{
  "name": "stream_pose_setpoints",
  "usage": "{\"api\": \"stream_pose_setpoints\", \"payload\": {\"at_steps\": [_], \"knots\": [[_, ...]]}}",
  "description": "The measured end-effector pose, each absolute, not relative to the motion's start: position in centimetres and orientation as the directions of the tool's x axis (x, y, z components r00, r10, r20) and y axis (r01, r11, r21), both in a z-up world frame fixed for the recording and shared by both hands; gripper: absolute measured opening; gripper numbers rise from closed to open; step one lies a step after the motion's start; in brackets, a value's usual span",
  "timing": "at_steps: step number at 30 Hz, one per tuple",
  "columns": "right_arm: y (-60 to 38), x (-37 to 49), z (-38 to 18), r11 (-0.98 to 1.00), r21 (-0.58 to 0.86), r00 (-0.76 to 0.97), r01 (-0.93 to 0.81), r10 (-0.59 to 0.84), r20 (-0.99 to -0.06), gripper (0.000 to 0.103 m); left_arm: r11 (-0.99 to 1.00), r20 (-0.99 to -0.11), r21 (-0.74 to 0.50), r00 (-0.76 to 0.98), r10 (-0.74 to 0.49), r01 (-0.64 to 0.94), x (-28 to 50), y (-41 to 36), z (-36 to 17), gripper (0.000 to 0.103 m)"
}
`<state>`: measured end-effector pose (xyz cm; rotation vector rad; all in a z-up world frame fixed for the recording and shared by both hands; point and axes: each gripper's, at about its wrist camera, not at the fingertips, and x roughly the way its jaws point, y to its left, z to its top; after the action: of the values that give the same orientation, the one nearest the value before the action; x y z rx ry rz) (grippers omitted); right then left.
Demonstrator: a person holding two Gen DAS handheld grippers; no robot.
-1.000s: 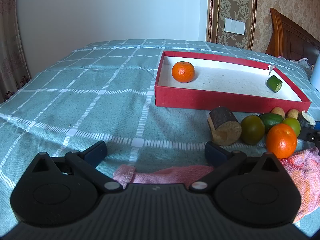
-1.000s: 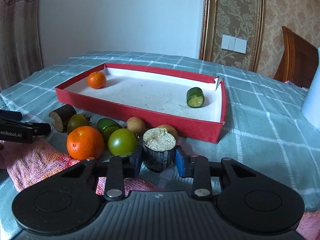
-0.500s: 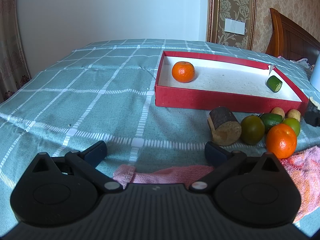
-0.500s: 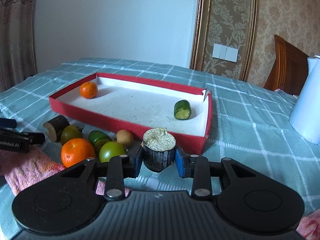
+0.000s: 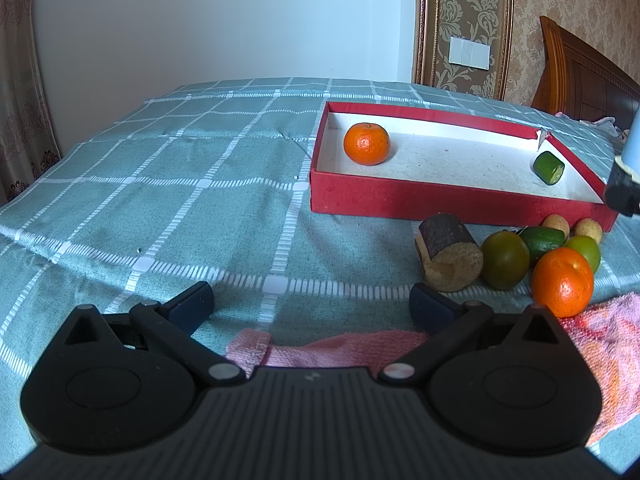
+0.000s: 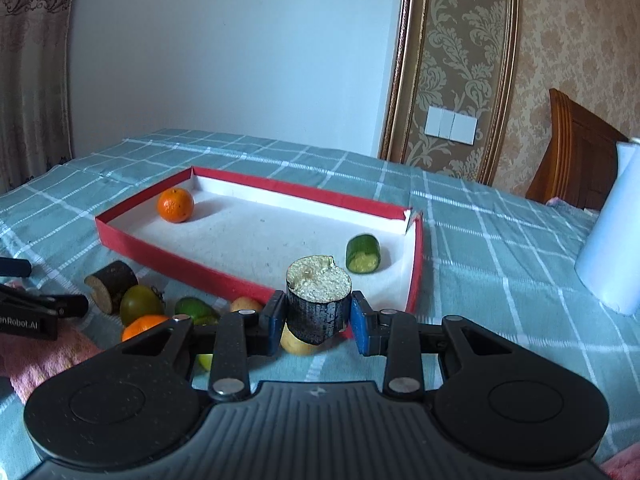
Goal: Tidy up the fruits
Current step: 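Carry the dark chunk into the tray beside the cucumber and open the right tool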
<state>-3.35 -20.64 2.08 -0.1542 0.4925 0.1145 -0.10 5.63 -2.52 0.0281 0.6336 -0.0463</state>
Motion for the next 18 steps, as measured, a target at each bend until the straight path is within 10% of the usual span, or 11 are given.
{"api": "stream_pose_setpoints", "payload": {"at_steps": [18], "knots": [[-20.6, 1.4, 4.3, 0.984, -0.122, 0.886, -0.126, 0.056, -0.461, 0.034, 0.999, -0.592, 0.012, 0.805, -0.035, 0.052, -0.1, 5.6, -2.5, 0.103]]}}
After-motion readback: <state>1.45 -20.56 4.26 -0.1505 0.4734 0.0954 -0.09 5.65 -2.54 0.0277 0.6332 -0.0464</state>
